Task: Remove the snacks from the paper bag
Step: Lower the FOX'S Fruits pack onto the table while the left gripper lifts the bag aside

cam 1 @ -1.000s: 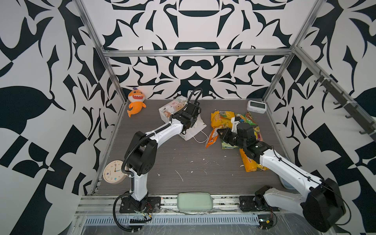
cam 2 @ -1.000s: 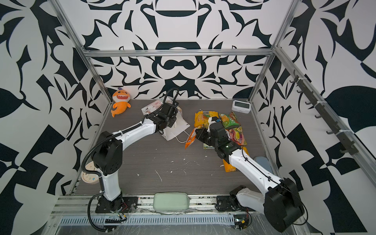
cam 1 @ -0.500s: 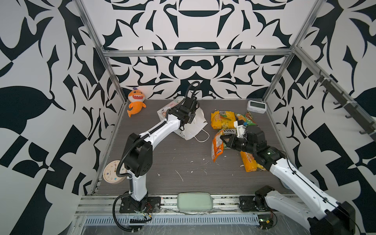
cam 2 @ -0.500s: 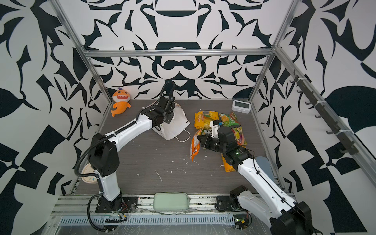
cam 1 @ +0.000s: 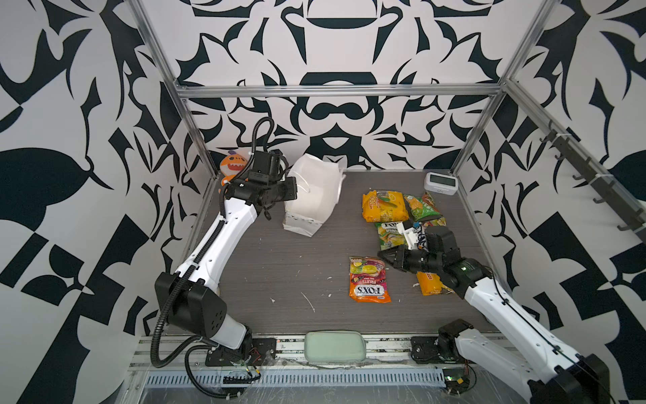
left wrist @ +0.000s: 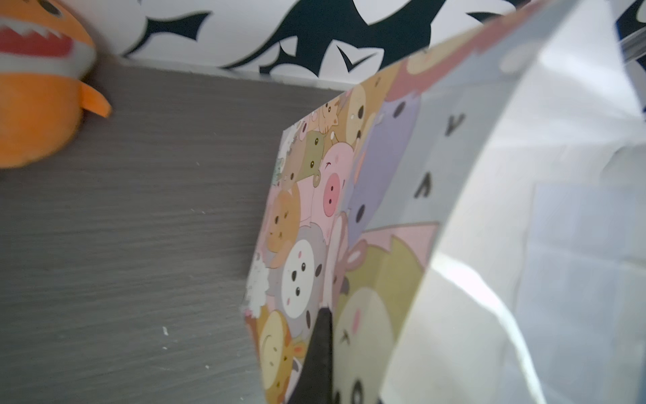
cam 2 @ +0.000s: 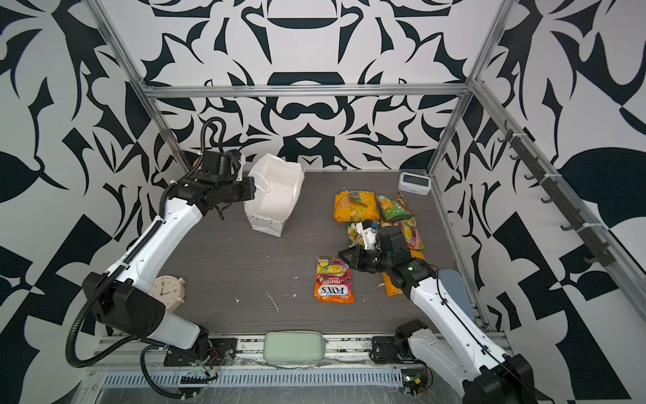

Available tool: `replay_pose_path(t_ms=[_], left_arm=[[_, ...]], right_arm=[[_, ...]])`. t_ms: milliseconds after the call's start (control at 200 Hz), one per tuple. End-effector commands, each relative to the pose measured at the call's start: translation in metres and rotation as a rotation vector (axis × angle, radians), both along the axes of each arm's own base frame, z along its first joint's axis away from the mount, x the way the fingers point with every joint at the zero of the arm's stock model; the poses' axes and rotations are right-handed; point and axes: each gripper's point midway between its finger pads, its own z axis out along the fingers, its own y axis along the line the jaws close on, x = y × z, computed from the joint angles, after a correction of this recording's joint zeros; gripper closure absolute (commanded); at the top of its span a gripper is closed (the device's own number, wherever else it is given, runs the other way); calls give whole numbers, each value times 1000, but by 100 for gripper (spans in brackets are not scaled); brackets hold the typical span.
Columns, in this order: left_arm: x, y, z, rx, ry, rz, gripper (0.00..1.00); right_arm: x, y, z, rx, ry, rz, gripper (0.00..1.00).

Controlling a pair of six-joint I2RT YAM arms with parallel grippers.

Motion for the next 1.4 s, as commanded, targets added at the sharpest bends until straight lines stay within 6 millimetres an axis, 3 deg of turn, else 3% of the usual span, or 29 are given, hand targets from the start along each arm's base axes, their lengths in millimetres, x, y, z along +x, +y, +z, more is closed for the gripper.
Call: replay_pose_path(t_ms=[0,95,185,300,320,360,430,540,665,885,955,1035,1110,1300,1395], left_arm=[[-21,-11,-21,-109,141,-13,100],[-23,-13,-39,-137,195,8,100],[-23,-11,-53,-167,227,36,100],[-20,-6,-62,-195,243,75,99],[-19,-6,-63,-199,243,79,98],[-18,-3,-63,-206,240,87,97],[-18,-1,-62,-207,235,95,92],[-17,0,-59,-199,223,92,70],[-17,1,-46,-187,201,74,50],[-17,10,13,-153,52,57,16],[-18,15,32,-130,-4,51,0],[-20,21,44,-101,-52,47,0],[-22,25,44,-81,-82,44,0],[-26,23,4,-86,-16,30,11],[-33,24,-13,-67,42,25,24]], right_arm=[[8,-8,-12,-61,-10,-31,100],[11,-18,-25,-183,13,-52,94],[9,-26,-35,-385,4,-42,74],[12,-34,-43,-582,-18,-71,58],[13,-34,-44,-605,-19,-73,47],[13,-34,-47,-647,-14,-77,37],[12,-33,-57,-675,25,-68,32],[8,-23,-78,-638,100,-47,30],[6,-5,-89,-550,114,-8,29],[3,-5,-110,-490,129,-4,27],[1,-8,-117,-482,139,-13,26],[-2,-8,-123,-470,150,-9,27],[-3,-8,-127,-471,156,-5,28],[6,-5,-117,-450,104,-22,31],[7,-6,-119,-471,119,-17,34]])
